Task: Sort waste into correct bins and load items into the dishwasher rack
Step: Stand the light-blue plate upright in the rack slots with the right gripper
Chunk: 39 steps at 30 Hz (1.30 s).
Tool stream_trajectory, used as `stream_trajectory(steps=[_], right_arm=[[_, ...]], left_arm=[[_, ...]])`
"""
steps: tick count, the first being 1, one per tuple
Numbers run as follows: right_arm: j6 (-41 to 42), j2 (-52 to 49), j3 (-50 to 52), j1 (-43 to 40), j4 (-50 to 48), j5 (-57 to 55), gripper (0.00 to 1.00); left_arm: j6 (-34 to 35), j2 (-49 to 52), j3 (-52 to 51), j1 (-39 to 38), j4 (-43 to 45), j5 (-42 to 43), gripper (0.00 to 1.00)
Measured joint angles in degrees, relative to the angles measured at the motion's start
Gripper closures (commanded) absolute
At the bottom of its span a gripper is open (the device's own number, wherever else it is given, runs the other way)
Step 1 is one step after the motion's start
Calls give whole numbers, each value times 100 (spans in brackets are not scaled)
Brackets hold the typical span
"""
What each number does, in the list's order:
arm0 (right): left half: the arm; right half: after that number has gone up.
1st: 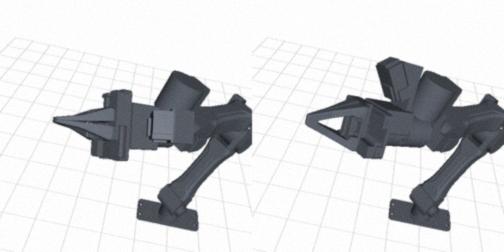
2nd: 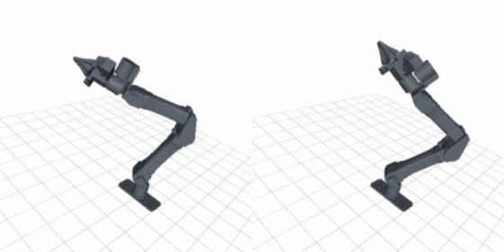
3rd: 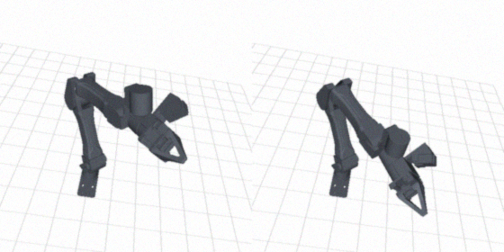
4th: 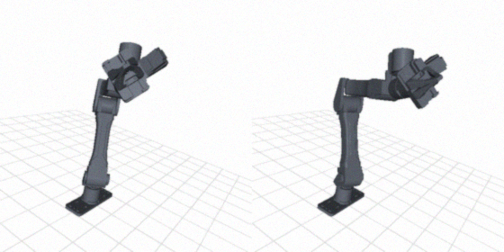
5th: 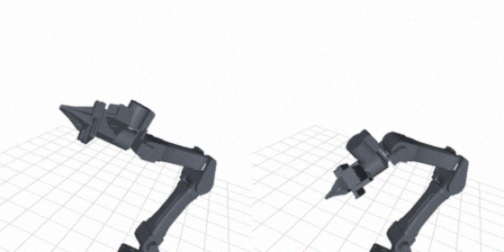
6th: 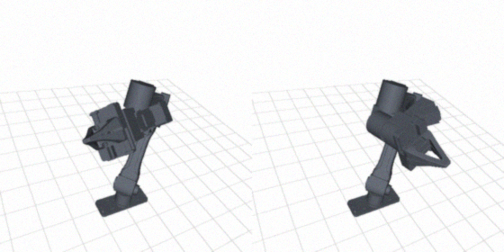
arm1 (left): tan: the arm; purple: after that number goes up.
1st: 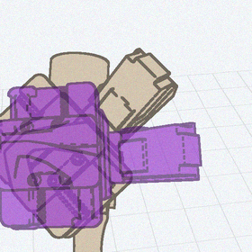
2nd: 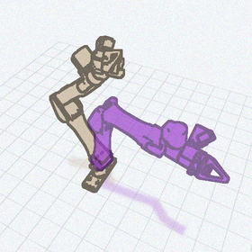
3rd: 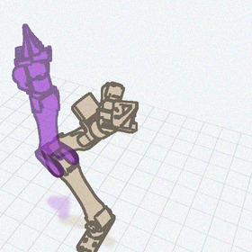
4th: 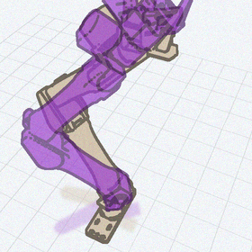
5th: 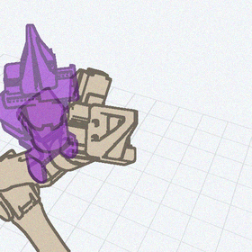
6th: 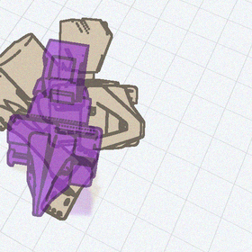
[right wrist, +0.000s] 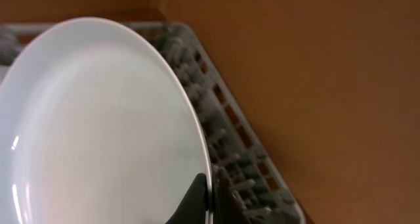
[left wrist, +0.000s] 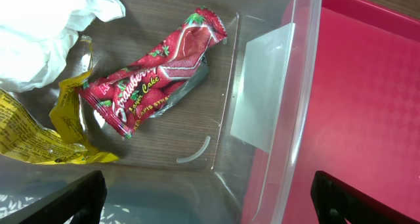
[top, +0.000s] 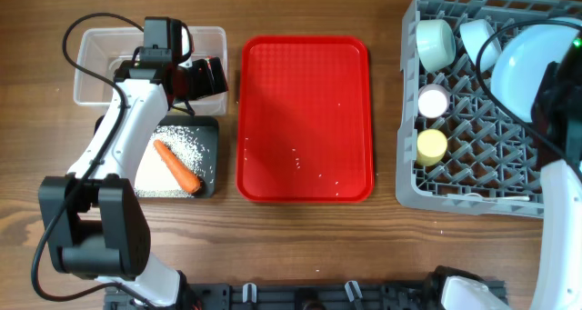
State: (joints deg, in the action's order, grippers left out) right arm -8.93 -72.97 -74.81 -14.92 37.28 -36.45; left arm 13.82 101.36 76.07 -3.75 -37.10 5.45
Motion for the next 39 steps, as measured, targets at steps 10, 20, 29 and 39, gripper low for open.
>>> stream_trajectory(steps=[10,20,29,39], right_arm=[[-219,-990,0,114,-20,-225,96],[-708,-1259,0,411,-46,-577,96],[-761,-1259,0,581,-28,-656,33],[-219,-1259,0,590,175,278,0]], left_arm=[[2,0,0,0,2,0,0],[2,0,0,-2,0,0,0],[2,0,0,0,0,0,0],[0,0,0,0,2,0,0]])
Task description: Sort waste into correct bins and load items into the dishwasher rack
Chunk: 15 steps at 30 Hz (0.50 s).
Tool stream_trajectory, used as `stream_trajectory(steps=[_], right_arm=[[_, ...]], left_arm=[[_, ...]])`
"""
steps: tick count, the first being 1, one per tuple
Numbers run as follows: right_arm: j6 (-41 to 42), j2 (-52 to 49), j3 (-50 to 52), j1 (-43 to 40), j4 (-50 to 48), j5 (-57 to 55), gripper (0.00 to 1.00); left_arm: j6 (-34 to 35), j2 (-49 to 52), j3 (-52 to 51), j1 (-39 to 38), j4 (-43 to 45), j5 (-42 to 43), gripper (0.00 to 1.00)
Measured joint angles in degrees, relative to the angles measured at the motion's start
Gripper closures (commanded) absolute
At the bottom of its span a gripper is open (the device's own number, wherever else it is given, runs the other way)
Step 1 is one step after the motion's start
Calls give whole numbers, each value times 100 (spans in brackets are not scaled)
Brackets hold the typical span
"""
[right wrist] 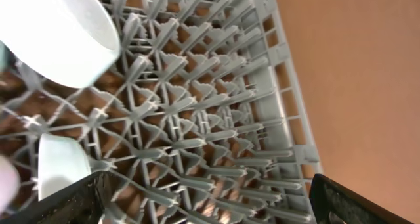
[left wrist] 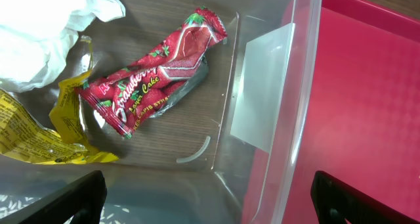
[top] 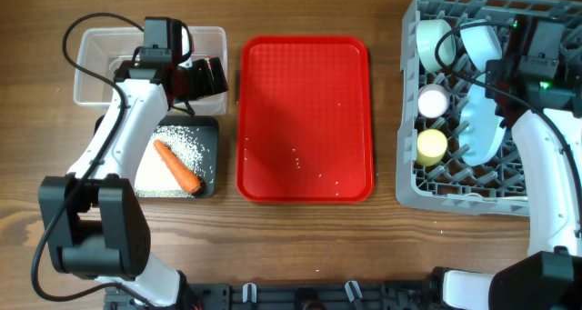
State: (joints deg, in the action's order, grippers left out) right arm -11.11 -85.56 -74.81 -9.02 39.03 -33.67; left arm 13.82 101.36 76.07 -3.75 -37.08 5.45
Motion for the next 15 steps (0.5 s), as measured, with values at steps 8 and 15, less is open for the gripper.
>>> stream_trajectory(steps=[8,15], right_arm=[[562,518,-267,-2,-229,463,0],[800,2435,-820,-7,-328,3735,0]], left_arm=[[2,0,0,0,-2,0,0],[2,0,0,0,0,0,0]])
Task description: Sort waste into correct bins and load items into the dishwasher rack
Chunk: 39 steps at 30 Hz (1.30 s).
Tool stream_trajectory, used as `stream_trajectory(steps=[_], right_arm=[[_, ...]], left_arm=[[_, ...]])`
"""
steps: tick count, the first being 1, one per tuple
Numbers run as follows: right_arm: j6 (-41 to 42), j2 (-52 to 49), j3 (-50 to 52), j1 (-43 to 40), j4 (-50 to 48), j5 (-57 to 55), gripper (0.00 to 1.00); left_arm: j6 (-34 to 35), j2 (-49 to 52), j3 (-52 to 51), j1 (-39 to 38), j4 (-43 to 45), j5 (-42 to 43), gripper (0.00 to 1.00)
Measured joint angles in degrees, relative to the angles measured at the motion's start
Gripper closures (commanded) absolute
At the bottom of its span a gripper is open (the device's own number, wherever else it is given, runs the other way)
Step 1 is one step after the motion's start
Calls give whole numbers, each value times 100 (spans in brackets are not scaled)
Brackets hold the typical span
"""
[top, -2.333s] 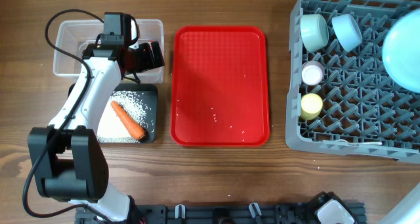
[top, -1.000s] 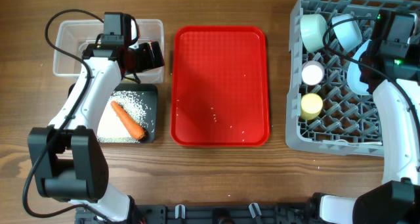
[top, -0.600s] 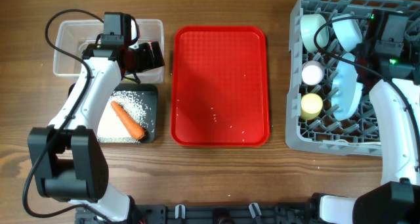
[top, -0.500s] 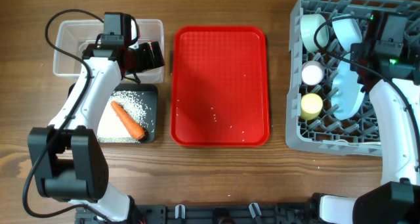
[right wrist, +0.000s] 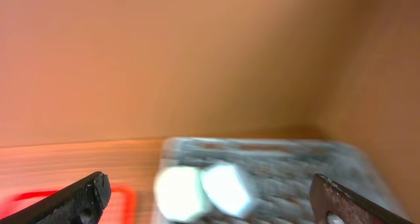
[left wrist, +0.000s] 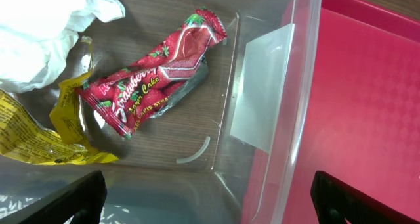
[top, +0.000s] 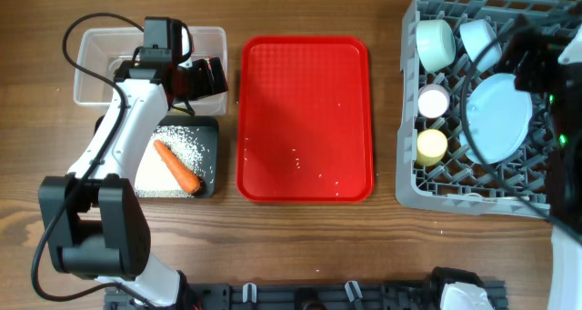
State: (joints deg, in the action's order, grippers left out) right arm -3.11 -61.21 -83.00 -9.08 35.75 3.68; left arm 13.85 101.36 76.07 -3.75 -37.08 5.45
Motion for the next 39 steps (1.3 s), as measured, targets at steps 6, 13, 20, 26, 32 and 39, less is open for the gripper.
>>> stream_trajectory(steps=[6,13,20,26,32,39], right_arm=[[1596,-2,-24,4,575,3220,0],[1008,-179,9,-24,1794,2715,0],[732,2009,3268,472,-1904,1392,0],[645,4109,7158,811,-4266,931,0],[647,5506,8192,831,-4039,887,0],[645,5945,8264,841,-3654,866,0]], left_arm=[[0,0,0,0,-2,2,0],[0,0,0,0,0,0,0],[0,-2,0,0,4,4,0],[0,-2,-2,0,-7,2,0],[0,0,-2,0,-4,2,0],[2,0,-2,-2,-2,0,0]])
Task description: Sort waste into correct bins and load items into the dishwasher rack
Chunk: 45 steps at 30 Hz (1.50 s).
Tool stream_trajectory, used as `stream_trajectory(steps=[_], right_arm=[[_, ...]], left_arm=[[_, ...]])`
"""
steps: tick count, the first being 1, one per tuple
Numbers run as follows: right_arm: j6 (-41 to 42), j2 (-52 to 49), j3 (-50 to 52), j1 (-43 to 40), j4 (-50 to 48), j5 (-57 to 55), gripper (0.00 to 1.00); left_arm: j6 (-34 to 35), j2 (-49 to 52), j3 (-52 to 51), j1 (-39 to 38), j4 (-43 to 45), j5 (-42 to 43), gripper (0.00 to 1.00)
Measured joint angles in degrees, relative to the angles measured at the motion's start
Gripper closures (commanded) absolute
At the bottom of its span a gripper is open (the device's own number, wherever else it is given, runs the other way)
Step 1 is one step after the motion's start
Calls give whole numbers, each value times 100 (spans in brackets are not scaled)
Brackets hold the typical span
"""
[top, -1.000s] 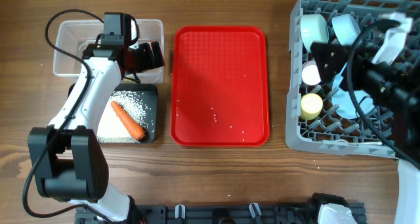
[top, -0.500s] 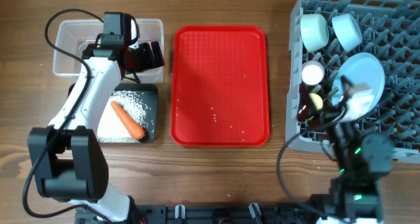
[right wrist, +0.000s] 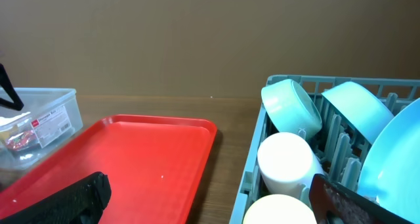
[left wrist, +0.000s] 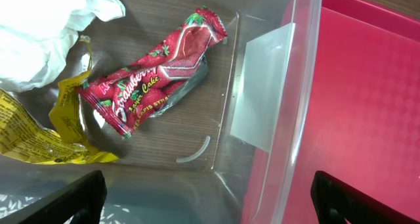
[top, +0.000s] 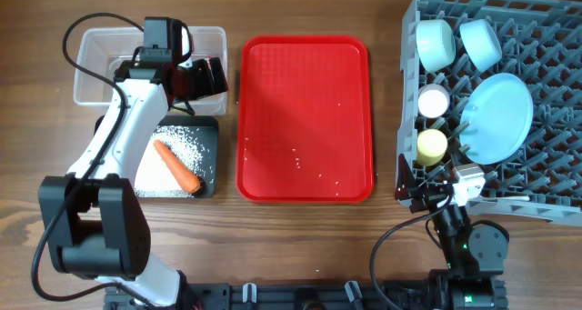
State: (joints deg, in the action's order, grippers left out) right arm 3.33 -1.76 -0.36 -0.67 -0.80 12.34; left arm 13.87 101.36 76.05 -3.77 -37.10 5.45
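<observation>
A light blue plate [top: 496,119] leans in the grey dishwasher rack [top: 546,196], beside two pale bowls [top: 435,42], a white cup [top: 434,101] and a yellow cup [top: 431,145]. My right gripper [top: 420,190] is open and empty, low at the rack's front left corner; its view shows the rack [right wrist: 252,175] and the white cup [right wrist: 285,159]. My left gripper [top: 202,76] hangs open over the clear bin [top: 91,46]. That bin holds a red strawberry-cake wrapper [left wrist: 154,73], a yellow wrapper [left wrist: 33,135] and white tissue [left wrist: 46,27].
A red tray [top: 305,119] lies in the middle with only a few crumbs on it. In front of the clear bin, a black tray [top: 211,137] holds rice and a carrot [top: 177,166]. The left arm spans both bins.
My right arm was at the rack's right side; now it sits low at the table's front by the rack's front left corner. The plate stays in the rack. My left arm has not moved.
My right gripper first held the light blue plate by its rim above the rack. Then the plate stood on edge in the rack with the gripper open over it. After that the plate leaned in the rack, and the arm is now back at the front.
</observation>
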Motion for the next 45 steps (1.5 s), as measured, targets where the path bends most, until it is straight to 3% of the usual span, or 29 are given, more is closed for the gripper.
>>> stream_trajectory(steps=[13,15,19,23,26,30,45], right_arm=[[0,-4,0,0,0,0,0],[0,-17,0,0,-7,0,0],[2,-50,0,0,-2,-7,0],[0,-59,0,0,2,-20,0],[0,-61,0,0,-9,-20,0],[2,-59,0,0,0,-20,0],[0,-59,0,0,-2,-20,0]], left_arm=[[-2,-310,-59,-13,20,0,0],[-24,-1325,-490,-59,874,4,0],[-74,-4111,-3034,90,3053,57,0],[-72,-6848,-5458,437,3257,42,0],[-76,-8472,-6308,584,3285,46,0],[-74,-9803,-7143,621,3285,39,0],[-76,-10056,-7514,621,3285,-179,0]])
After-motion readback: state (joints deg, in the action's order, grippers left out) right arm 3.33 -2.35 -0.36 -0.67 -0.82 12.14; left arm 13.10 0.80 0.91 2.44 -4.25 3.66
